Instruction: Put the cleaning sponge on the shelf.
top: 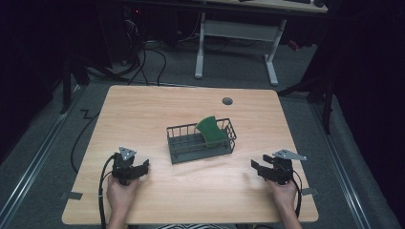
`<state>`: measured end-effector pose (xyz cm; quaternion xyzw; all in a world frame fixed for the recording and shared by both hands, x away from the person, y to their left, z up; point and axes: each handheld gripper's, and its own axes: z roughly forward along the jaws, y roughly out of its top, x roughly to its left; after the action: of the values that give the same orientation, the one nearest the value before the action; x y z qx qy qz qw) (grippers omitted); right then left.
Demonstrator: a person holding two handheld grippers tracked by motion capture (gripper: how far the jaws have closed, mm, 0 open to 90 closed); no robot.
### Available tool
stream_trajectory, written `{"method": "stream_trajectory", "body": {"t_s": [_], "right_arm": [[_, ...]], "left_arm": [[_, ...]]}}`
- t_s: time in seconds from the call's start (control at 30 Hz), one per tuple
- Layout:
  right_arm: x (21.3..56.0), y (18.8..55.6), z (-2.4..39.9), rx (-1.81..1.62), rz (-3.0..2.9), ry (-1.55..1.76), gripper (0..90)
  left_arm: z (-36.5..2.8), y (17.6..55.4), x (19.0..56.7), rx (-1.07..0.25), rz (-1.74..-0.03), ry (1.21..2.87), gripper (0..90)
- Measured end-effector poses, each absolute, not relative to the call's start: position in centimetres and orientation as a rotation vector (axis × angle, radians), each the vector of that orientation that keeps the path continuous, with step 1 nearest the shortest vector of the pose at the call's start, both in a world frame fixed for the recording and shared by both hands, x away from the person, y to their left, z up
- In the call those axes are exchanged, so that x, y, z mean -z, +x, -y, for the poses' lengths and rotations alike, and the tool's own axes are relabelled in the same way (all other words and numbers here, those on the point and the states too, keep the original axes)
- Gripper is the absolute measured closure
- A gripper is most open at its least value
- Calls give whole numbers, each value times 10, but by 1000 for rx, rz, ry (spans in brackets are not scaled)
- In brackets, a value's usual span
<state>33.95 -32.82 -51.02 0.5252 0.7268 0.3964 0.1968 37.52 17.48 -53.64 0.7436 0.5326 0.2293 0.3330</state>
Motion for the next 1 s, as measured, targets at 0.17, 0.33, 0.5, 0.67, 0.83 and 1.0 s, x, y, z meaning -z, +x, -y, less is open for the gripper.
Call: {"method": "stream_trajectory", "body": {"t_s": [0.17,0.33,0.5,0.67,0.83,1.0], "right_arm": [[517,340,327,-1086,-2040,1482,363],[525,340,322,-1008,-2057,1467,358],[529,340,318,-954,-2056,1443,341],[531,341,312,-878,-2087,1429,318],[531,342,312,-879,-2088,1429,309],[531,342,312,-877,-2087,1431,308]], "left_arm": [[-175,375,536,-599,-1391,1942,274],[-175,375,536,-599,-1391,1942,273],[-175,375,536,-599,-1391,1942,273],[-176,375,536,-592,-1392,1935,271],[-175,375,536,-598,-1389,1942,271],[-175,375,536,-599,-1389,1942,272]]}}
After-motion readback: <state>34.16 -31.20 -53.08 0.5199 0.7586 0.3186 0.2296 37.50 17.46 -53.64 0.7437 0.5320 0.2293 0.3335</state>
